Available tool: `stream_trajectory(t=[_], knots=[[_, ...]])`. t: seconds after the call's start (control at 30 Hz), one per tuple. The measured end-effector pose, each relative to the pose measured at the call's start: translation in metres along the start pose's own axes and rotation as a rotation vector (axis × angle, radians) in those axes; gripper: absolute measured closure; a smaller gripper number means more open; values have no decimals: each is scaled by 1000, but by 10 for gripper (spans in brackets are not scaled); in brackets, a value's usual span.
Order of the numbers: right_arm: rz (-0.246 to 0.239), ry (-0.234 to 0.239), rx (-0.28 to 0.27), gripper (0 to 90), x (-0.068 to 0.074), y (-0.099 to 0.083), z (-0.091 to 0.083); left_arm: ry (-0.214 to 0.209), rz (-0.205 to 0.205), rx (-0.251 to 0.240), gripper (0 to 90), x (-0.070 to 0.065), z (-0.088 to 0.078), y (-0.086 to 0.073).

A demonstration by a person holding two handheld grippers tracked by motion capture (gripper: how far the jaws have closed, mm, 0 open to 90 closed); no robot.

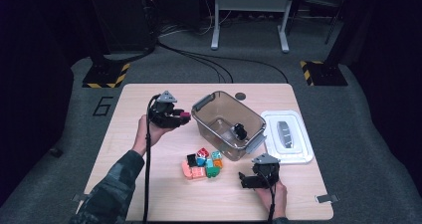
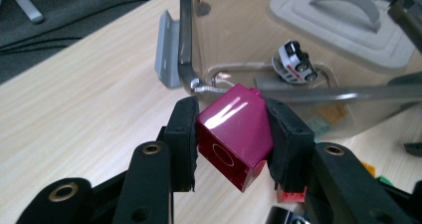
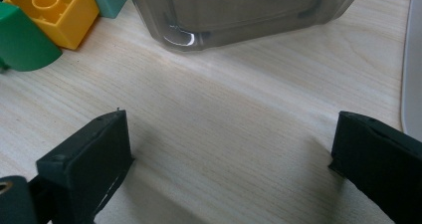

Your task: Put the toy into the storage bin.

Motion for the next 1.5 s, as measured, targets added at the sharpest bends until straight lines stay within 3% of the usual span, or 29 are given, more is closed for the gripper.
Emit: stream_trajectory(t=[0.3, 0.6, 1.0, 1.5], knots=[[0, 0, 0, 13, 0, 0, 0, -5, 26, -21, 601, -6, 0, 28], [-1, 0, 0, 14, 0, 0, 0, -12, 50, 1, 600, -17, 20, 45], [-4, -2, -1, 15, 0, 0, 0, -22, 55, 50, 600, -24, 45, 45], [-7, -1, 0, 15, -1, 0, 0, -11, 75, 91, 599, -26, 61, 45]])
Point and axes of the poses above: each handheld gripper's, and its own axes: z roughly forward along the jaws, y roughly out of its top, x roughly to its left, the point moved 8 cm from there along z, roughly forward along the jaws, and after that the axes turned 12 degrees about x, right-handed, at the moved point
